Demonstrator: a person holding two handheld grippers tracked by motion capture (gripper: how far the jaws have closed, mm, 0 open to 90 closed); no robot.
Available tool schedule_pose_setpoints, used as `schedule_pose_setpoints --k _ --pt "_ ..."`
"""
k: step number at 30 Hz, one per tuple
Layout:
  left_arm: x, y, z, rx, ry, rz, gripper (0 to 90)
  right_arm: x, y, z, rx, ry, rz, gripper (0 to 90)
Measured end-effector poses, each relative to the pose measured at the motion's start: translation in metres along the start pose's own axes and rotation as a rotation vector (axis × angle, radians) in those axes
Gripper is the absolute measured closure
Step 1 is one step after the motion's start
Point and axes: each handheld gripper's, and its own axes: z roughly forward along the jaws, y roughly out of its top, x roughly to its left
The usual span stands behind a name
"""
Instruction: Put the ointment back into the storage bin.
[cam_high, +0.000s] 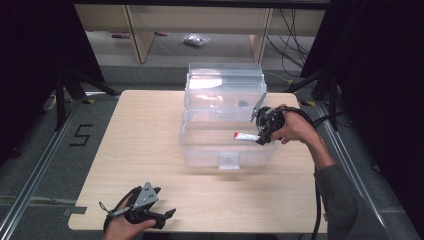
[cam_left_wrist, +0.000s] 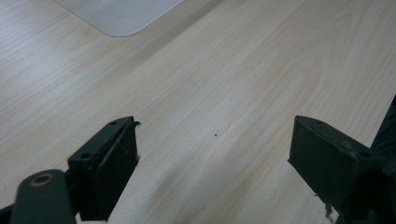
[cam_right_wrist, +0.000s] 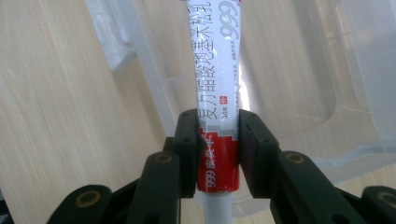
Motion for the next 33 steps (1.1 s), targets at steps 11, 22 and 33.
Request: schedule_pose_setpoints --k 11,22,33 --pt "0.001 0.0 0.0 0.004 0.012 0.006 15.0 -0.013 0.0 0.022 0.058 0.01 -0.028 70.9" --pt "0.001 0.0 0.0 -0.006 0.015 -0.002 15.0 -0.012 0.003 0.032 0.076 0.03 -0.038 70.8" --pt "0.0 -0.001 0.001 -0.016 0.008 -0.025 15.1 -0.013 -0.005 0.047 0.076 0.075 -0.028 70.5"
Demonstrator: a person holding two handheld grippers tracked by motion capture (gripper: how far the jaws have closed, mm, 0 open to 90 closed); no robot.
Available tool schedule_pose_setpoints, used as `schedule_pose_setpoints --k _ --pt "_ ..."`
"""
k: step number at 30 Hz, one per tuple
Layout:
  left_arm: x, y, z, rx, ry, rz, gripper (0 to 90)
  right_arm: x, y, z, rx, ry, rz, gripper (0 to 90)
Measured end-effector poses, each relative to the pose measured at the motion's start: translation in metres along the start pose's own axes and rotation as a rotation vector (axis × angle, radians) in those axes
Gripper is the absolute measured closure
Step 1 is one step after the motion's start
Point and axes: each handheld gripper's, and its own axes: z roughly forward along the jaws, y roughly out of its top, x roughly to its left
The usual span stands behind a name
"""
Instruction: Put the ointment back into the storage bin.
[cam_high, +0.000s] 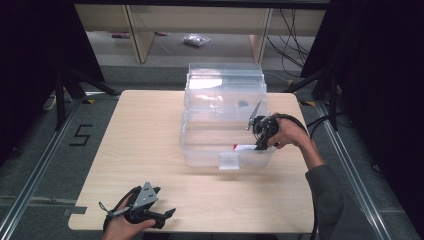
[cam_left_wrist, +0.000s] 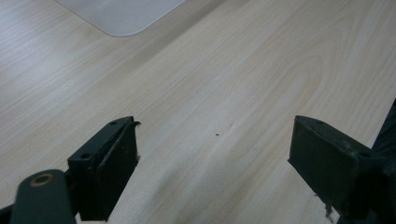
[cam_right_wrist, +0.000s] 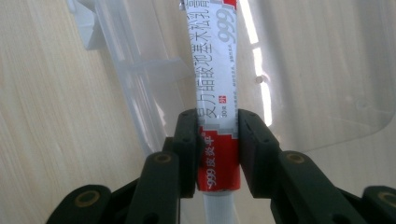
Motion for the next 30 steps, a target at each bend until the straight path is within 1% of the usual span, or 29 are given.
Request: schedule_pose_setpoints --k 1,2,4,5,6,7,8,9,10,11,12,13,14,15,17,18,19,20,21,22,23,24,25,26,27,28,29,30 --pt "0.0 0.0 0.0 0.0 0.0 0.0 15.0 0.0 -0.001 0.001 -0.006 0.004 0.001 70.5" --pt "0.001 0.0 0.0 0.002 0.0 0.013 15.0 -0.001 -0.001 0.001 -0.005 0.0 0.0 70.3" --pt "0.0 0.0 0.0 0.001 -0.004 0.002 15.0 -0.002 -0.001 0.002 -0.008 0.003 0.003 70.1" --pt "0.001 0.0 0.0 0.005 0.0 0.007 15.0 -0.002 -0.001 0.002 -0.008 0.009 0.004 68.5" --pt "0.002 0.0 -0.001 0.017 0.006 0.019 15.0 -0.002 -0.002 0.001 -0.012 0.001 0.01 67.0" --pt "0.001 0.0 -0.001 0.013 0.008 0.023 15.0 -0.003 -0.002 0.001 -0.022 0.0 0.008 65.6" --pt "0.001 0.0 -0.001 0.005 0.003 0.021 15.0 -0.003 -0.002 -0.001 -0.021 0.002 0.015 65.1" --pt "0.0 0.0 0.0 -0.001 -0.002 0.005 15.0 -0.002 -0.002 -0.002 -0.023 -0.004 0.026 62.9" --pt "0.0 0.0 0.0 -0.001 -0.002 0.005 15.0 -0.003 -0.002 -0.003 -0.029 -0.013 0.032 61.2" --pt "0.001 0.0 0.0 0.005 -0.003 0.005 15.0 -0.002 -0.003 -0.006 -0.035 -0.024 0.051 60.9" --pt "0.001 0.001 -0.001 0.006 -0.002 0.012 15.0 -0.003 -0.003 -0.008 -0.051 -0.023 0.031 59.9" --pt "0.001 0.001 -0.001 0.004 -0.002 0.011 15.0 -0.003 -0.003 -0.011 -0.057 -0.033 0.046 59.0" --pt "0.0 0.0 0.0 0.001 -0.003 0.005 15.0 -0.003 -0.004 -0.013 -0.065 -0.038 0.048 59.0" --pt "0.001 0.001 -0.001 0.01 -0.005 0.022 15.0 -0.002 -0.004 -0.016 -0.067 -0.045 0.061 58.7" --pt "0.001 0.001 -0.001 0.002 -0.004 0.02 15.0 -0.001 -0.004 -0.02 -0.094 -0.05 0.05 57.3" --pt "0.001 0.0 -0.001 0.006 -0.002 0.004 15.0 0.0 -0.005 -0.023 -0.098 -0.056 0.061 56.1" --pt "0.002 0.001 -0.001 0.017 0.004 0.02 15.0 -0.001 -0.005 -0.025 -0.111 -0.061 0.056 54.7" --pt "0.002 0.0 -0.001 0.01 0.006 0.017 15.0 0.001 -0.005 -0.027 -0.135 -0.052 0.07 54.0" --pt "0.001 0.001 -0.001 0.004 -0.004 0.022 15.0 0.002 -0.005 -0.029 -0.137 -0.07 0.086 53.3" --pt "0.001 0.001 -0.001 0.004 -0.004 0.022 15.0 0.003 -0.005 -0.031 -0.141 -0.084 0.092 52.4" --pt "0.001 0.001 -0.001 0.002 -0.005 0.012 15.0 0.005 -0.005 -0.033 -0.148 -0.085 0.094 50.4" --pt "0.001 0.001 -0.001 0.002 -0.005 0.012 15.0 0.005 -0.005 -0.033 -0.148 -0.085 0.094 50.4" --pt "0.0 0.0 0.0 0.001 0.003 0.006 15.0 0.009 -0.005 -0.036 -0.157 -0.096 0.108 48.0" --pt "0.001 0.001 -0.001 0.004 0.001 0.015 15.0 0.01 -0.005 -0.038 -0.16 -0.102 0.11 46.9" --pt "0.001 0.001 -0.001 0.005 -0.003 0.023 15.0 0.013 -0.004 -0.039 -0.172 -0.111 0.127 45.6" --pt "0.001 0.001 -0.001 0.002 -0.002 0.019 15.0 0.015 -0.004 -0.041 -0.178 -0.116 0.127 46.2" --pt "0.001 0.001 -0.001 0.011 0.011 0.02 15.0 0.02 -0.004 -0.043 -0.177 -0.126 0.141 46.6" --pt "0.002 0.001 -0.001 0.009 0.01 0.027 15.0 0.022 -0.004 -0.045 -0.194 -0.131 0.133 46.5"
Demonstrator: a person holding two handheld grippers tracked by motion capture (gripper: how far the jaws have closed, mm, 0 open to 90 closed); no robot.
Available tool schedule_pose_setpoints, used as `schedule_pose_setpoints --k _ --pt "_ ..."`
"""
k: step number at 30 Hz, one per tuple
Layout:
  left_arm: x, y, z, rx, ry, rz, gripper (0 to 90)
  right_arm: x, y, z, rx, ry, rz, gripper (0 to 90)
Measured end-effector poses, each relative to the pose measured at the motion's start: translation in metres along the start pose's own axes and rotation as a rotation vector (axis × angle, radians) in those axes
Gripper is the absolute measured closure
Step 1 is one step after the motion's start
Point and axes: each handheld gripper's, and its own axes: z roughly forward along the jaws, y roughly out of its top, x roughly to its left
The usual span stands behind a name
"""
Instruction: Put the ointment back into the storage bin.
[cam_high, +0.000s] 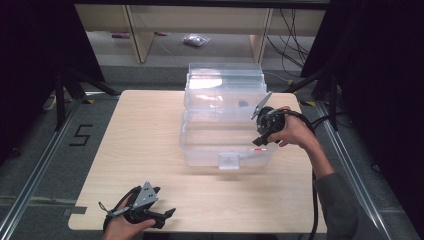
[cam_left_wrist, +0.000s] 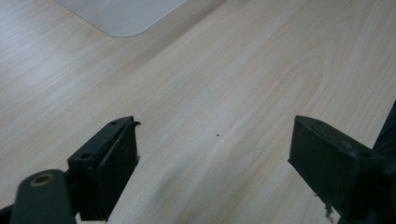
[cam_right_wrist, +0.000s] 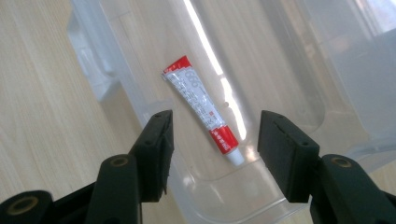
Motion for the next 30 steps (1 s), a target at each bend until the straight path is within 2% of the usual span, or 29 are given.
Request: schedule_pose_setpoints --k 3,5,6,7,9,12,13,15,20,21,30 --pt "-0.001 0.0 0.0 -0.003 -0.009 -0.009 15.0 0.007 -0.001 -0.004 -0.04 0.0 0.0 44.2" --pt "-0.001 0.0 0.0 -0.002 -0.007 -0.009 15.0 0.013 -0.003 -0.006 -0.039 0.008 0.025 42.7" --pt "-0.001 0.0 0.0 -0.002 -0.008 -0.008 15.0 0.012 -0.003 -0.005 -0.056 -0.002 -0.017 41.6" --pt "-0.001 0.0 0.0 -0.001 -0.007 -0.008 15.0 0.015 -0.005 -0.007 -0.057 -0.002 0.012 40.3" --pt "0.0 0.0 0.0 0.002 0.0 -0.003 15.1 0.02 -0.007 -0.008 -0.068 -0.008 0.032 37.3" --pt "0.0 0.0 0.0 0.0 0.001 0.0 15.0 0.025 -0.01 -0.011 -0.088 -0.006 0.039 35.6" --pt "-0.001 0.0 0.0 -0.001 -0.002 -0.016 15.0 0.029 -0.014 -0.013 -0.127 -0.014 0.038 33.9" --pt "-0.001 0.0 0.0 0.007 0.001 0.0 15.0 0.034 -0.017 -0.014 -0.138 -0.017 0.065 31.7" --pt "-0.001 0.0 0.0 0.01 0.001 0.001 15.1 0.042 -0.024 -0.011 -0.169 -0.021 0.086 28.5" --pt "-0.001 0.001 0.0 0.01 0.001 0.002 15.0 0.046 -0.027 -0.009 -0.19 -0.014 0.089 27.8" --pt "-0.001 0.0 0.0 0.009 0.002 0.001 15.0 0.055 -0.037 -0.004 -0.219 -0.027 0.111 25.7"
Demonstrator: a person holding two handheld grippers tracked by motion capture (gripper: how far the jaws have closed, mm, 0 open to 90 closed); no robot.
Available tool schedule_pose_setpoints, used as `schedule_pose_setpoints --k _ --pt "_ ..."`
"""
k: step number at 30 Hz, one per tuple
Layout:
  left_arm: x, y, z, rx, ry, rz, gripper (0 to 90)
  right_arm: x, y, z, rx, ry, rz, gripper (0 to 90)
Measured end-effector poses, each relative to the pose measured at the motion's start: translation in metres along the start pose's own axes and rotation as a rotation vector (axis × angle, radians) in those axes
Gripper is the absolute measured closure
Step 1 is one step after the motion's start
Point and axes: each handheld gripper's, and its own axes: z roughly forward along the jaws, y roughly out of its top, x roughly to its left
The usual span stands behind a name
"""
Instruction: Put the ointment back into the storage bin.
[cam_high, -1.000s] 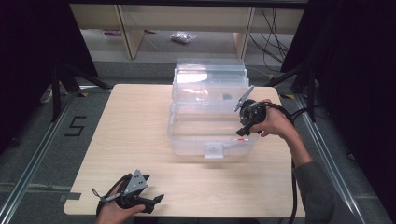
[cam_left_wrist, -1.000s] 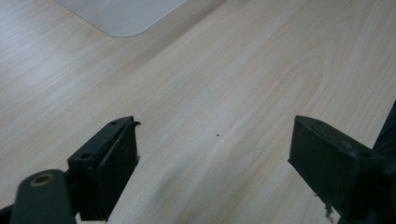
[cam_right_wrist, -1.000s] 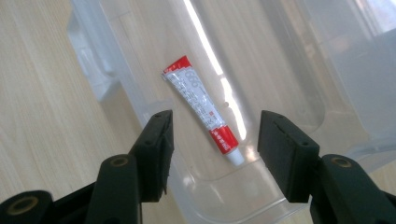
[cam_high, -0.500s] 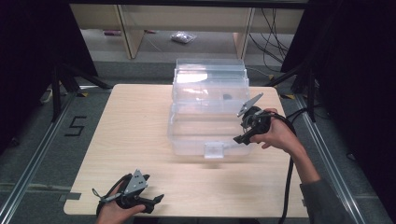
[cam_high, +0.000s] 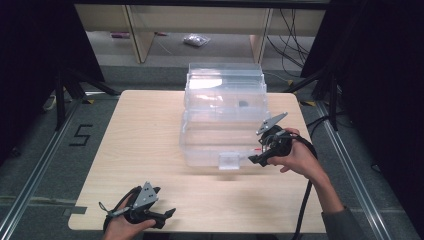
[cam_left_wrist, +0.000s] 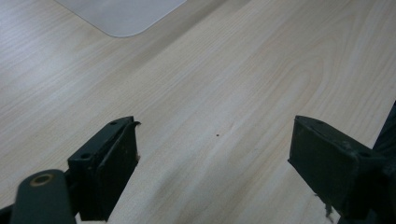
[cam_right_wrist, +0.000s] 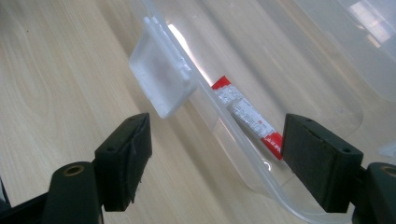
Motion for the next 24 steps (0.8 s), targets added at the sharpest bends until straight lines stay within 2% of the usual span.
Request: schedule_pose_setpoints --k 1,2,4,5,8,9,13,14,15,16,17,18,21,23,24 --pt "0.0 0.0 0.0 0.001 0.0 -0.001 15.0 0.002 -0.001 0.0 0.002 0.006 0.023 25.3" --pt "0.0 0.0 0.0 0.004 -0.003 0.0 15.0 0.004 -0.002 0.0 -0.016 -0.008 0.035 24.8" --pt "0.0 0.0 0.0 0.001 0.0 0.0 15.0 0.004 -0.003 0.0 -0.03 -0.006 0.018 24.2" --pt "0.0 0.0 0.0 0.0 -0.001 -0.001 15.0 0.008 -0.006 0.0 -0.038 -0.019 0.04 24.0" --pt "-0.001 0.0 0.0 -0.009 -0.009 -0.011 15.0 0.01 -0.009 0.001 -0.06 -0.014 0.02 23.1" --pt "0.0 0.0 0.0 -0.008 -0.008 -0.009 15.0 0.012 -0.01 0.001 -0.054 -0.01 0.039 22.9" --pt "0.0 0.0 0.0 -0.006 -0.002 -0.004 15.1 0.016 -0.014 0.003 -0.061 -0.017 0.022 21.8" --pt "0.0 0.0 0.0 -0.007 -0.003 -0.009 15.0 0.018 -0.014 0.004 -0.063 -0.012 0.036 21.8" --pt "0.0 0.0 0.0 -0.005 -0.009 -0.008 15.1 0.019 -0.015 0.004 -0.062 -0.009 0.023 21.8" --pt "-0.001 0.0 0.0 -0.006 -0.006 -0.011 15.0 0.022 -0.016 0.004 -0.067 -0.018 0.054 21.6" --pt "-0.001 0.0 0.001 -0.014 -0.009 -0.018 15.0 0.022 -0.016 0.004 -0.069 -0.014 0.039 21.1" --pt "0.0 0.0 0.0 -0.007 -0.009 -0.01 15.0 0.024 -0.017 0.005 -0.069 -0.014 0.055 21.1" --pt "-0.001 0.0 0.0 -0.005 0.001 -0.008 15.0 0.028 -0.019 0.007 -0.088 -0.009 0.032 18.5" --pt "0.0 0.0 0.0 -0.007 0.002 -0.011 15.0 0.031 -0.021 0.011 -0.093 -0.011 0.041 18.5" --pt "0.0 0.0 0.0 -0.007 0.002 -0.011 15.0 0.031 -0.021 0.012 -0.1 -0.014 0.03 18.7"
